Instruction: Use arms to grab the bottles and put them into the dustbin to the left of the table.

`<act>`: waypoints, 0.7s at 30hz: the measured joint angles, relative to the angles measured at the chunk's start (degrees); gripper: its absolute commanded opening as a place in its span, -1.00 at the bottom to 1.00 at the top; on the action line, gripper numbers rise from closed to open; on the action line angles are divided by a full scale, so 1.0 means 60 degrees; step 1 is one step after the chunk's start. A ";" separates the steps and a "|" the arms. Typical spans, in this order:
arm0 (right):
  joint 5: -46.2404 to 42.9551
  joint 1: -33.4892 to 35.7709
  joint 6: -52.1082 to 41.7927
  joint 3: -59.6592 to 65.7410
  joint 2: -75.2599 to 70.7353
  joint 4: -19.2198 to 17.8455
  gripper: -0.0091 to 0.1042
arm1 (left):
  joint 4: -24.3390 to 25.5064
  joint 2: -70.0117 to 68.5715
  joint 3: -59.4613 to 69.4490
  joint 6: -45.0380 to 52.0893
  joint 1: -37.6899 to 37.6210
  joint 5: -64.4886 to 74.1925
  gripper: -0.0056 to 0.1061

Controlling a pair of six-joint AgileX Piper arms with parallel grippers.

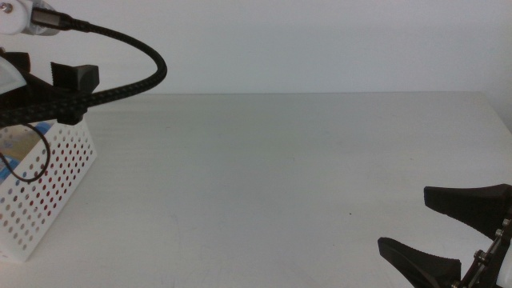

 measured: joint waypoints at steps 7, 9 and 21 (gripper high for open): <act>0.0100 -0.0543 0.0000 0.0299 -0.0570 0.0193 0.39 | 0.0038 -0.0813 0.0688 -0.0008 0.0000 0.0001 0.72; 0.0137 -0.1217 0.0000 0.0435 -0.0900 0.0327 0.39 | 0.0037 -0.1322 0.1176 -0.0008 0.0000 -0.0002 0.72; 0.0241 -0.4868 0.0000 0.1860 -0.3891 0.0783 0.39 | 0.0037 -0.5780 0.4804 -0.0008 0.0058 0.0077 0.72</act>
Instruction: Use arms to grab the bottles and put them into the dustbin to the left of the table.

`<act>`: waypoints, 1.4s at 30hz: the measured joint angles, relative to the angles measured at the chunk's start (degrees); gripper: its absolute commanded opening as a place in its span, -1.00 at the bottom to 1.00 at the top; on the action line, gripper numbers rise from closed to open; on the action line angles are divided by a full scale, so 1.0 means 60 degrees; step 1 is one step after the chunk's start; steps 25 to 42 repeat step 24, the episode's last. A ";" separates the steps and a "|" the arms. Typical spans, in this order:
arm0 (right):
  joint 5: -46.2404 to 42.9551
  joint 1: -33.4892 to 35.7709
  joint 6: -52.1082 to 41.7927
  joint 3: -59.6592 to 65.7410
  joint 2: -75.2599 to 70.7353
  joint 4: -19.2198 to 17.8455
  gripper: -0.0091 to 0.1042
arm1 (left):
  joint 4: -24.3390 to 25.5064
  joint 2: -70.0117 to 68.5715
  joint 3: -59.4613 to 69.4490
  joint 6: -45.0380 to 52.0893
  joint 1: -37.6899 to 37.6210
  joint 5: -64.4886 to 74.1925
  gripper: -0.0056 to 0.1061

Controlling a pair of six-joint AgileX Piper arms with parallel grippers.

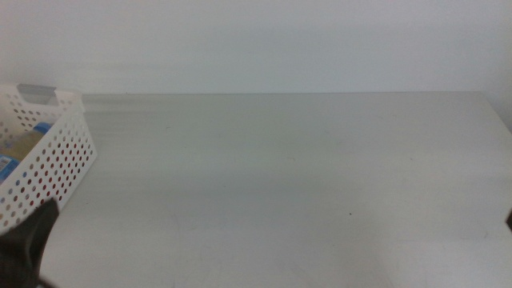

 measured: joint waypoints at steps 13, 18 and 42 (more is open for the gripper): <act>0.0023 -0.0840 0.0000 0.1404 -0.2569 0.0018 0.39 | -0.0377 -0.3556 0.2724 0.0000 0.1354 0.0149 0.72; 0.0082 -0.0850 0.0000 0.1820 -0.2742 0.0024 0.39 | -0.0398 -0.3597 0.2988 0.0000 0.1354 0.0192 0.72; 0.0070 -0.0850 0.0000 0.1855 -0.2742 0.0029 0.39 | -0.0405 -0.3597 0.2999 0.0000 0.1354 0.0321 0.72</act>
